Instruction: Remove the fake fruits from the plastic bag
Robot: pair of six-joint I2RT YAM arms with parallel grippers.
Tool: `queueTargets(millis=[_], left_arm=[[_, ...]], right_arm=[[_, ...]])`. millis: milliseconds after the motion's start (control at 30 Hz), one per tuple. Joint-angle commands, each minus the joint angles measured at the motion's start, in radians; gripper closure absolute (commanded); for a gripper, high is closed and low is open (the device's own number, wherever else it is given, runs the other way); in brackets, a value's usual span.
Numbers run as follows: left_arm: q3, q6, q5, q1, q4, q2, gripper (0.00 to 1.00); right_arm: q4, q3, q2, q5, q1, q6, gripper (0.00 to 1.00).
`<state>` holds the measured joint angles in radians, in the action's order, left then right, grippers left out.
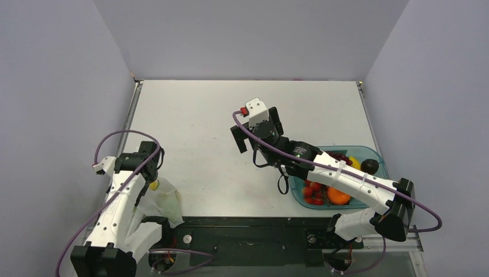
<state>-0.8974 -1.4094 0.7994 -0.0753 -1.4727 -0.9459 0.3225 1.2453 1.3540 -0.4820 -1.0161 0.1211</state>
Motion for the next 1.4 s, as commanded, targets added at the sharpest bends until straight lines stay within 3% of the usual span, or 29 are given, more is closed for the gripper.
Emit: queueTargets(millis=[0,100,133,233,300,333,400,533,700,733,800,900,1067,1100,1167,1367], left_arm=[[0.05,0.074,-0.056,0.008,0.132,-0.006,0.4],[0.084,0.181,-0.139,0.008,0.293,0.02,0.43],[0.1,0.201,-0.154,0.009,0.321,0.024,0.49],[0.112,0.285,-0.204,0.009,0.419,0.033,0.83],[0.1,0.356,-0.254,0.011,0.474,0.039,0.98],[0.095,0.387,-0.28,0.01,0.528,0.042,1.0],[0.079,0.55,-0.383,0.01,0.631,0.057,1.0],[0.039,0.663,-0.607,0.008,0.778,0.085,1.0],[0.072,0.622,-0.771,0.004,0.91,0.046,1.0],[0.1,0.603,-0.877,0.0,1.028,0.046,1.0],[0.187,0.568,-0.955,-0.03,1.199,0.034,1.0],[0.217,0.573,-0.945,-0.149,1.287,-0.028,1.0],[0.108,0.63,-0.889,-0.331,1.272,-0.157,1.0],[0.101,0.632,-0.884,-0.335,1.263,-0.161,0.86],[0.088,0.644,-0.87,-0.334,1.252,-0.159,0.73],[0.005,0.747,-0.993,-0.262,1.226,-0.179,0.69]], right_arm=[[-0.046,0.009,-0.048,0.006,-0.004,0.013,0.0],[-0.045,0.008,-0.051,0.003,-0.005,0.01,0.0],[-0.045,0.007,-0.05,0.0,-0.005,0.008,0.0],[-0.046,0.007,-0.048,-0.004,-0.005,0.006,0.0],[-0.045,0.007,-0.048,-0.008,-0.005,0.006,0.0],[-0.045,0.007,-0.046,-0.008,-0.005,0.006,0.0],[-0.045,0.008,-0.04,-0.006,-0.005,0.006,0.0],[-0.046,0.014,-0.025,-0.003,-0.014,0.007,0.0],[-0.042,0.027,0.01,0.004,-0.025,0.021,0.0],[-0.041,0.029,0.013,0.002,-0.028,0.022,0.0],[-0.041,0.031,0.018,-0.003,-0.034,0.026,0.0],[-0.04,0.028,0.023,-0.009,-0.035,0.033,0.0],[0.01,0.031,0.032,-0.035,-0.036,0.056,0.0],[0.015,0.024,0.023,-0.044,-0.036,0.074,0.0],[0.023,0.001,-0.003,-0.046,-0.036,0.11,0.0],[0.03,-0.101,-0.091,0.02,-0.032,0.207,0.0]])
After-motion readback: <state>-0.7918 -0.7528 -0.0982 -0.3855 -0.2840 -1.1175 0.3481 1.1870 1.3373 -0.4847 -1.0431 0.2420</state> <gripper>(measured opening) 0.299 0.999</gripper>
